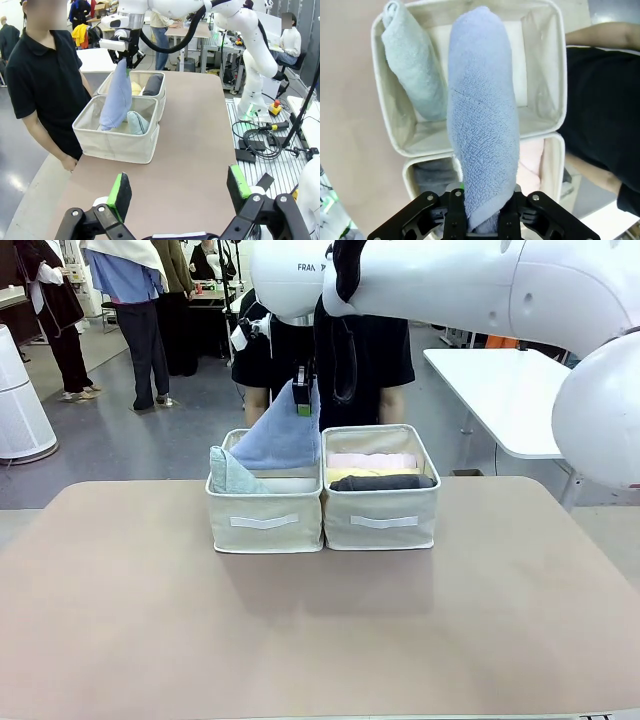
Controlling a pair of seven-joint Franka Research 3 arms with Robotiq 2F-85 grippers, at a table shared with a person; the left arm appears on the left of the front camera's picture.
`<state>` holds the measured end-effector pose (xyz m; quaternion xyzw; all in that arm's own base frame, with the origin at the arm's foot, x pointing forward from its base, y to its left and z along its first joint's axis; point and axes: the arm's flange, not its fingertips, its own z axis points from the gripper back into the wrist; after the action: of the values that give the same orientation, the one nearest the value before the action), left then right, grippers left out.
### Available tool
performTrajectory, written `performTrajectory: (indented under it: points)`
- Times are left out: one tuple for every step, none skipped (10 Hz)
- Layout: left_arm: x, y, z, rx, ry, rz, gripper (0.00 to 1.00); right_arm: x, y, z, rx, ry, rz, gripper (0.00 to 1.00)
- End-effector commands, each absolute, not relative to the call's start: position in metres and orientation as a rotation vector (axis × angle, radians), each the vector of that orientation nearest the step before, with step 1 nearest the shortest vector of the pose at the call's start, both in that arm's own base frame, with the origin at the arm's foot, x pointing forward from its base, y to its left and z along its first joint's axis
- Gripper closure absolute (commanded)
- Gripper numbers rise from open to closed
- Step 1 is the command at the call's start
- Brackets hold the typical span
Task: Sort the towels based on their folding style.
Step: Pick up another triangle-folded towel from the table and place it in the left Fabric basket.
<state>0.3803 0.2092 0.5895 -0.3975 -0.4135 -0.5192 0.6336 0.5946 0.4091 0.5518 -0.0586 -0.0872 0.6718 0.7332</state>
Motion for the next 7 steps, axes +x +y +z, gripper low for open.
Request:
performTrajectory:
  points:
    - [0.378,0.209,0.588,-0.909,-0.963,-1.203,0.0,0.61,0.415,0.552,-0.065,-0.211,1.487,0.81]
    - [0.378,0.209,0.588,-0.909,-0.963,-1.203,0.0,0.613,0.415,0.545,-0.053,-0.204,1.49,0.81]
    - [0.378,0.209,0.588,-0.909,-0.963,-1.203,0.0,0.616,0.414,0.538,-0.041,-0.193,1.487,0.81]
    - [0.378,0.209,0.588,-0.909,-0.963,-1.203,0.0,0.619,0.413,0.531,-0.035,-0.179,1.483,0.81]
    - [0.378,0.209,0.588,-0.909,-0.963,-1.203,0.0,0.621,0.412,0.522,-0.037,-0.151,1.48,0.81]
    - [0.378,0.209,0.588,-0.909,-0.963,-1.203,0.0,0.623,0.412,0.514,-0.037,-0.129,1.477,0.81]
    - [0.378,0.209,0.588,-0.909,-0.963,-1.203,0.0,0.625,0.411,0.507,-0.035,-0.116,1.478,0.81]
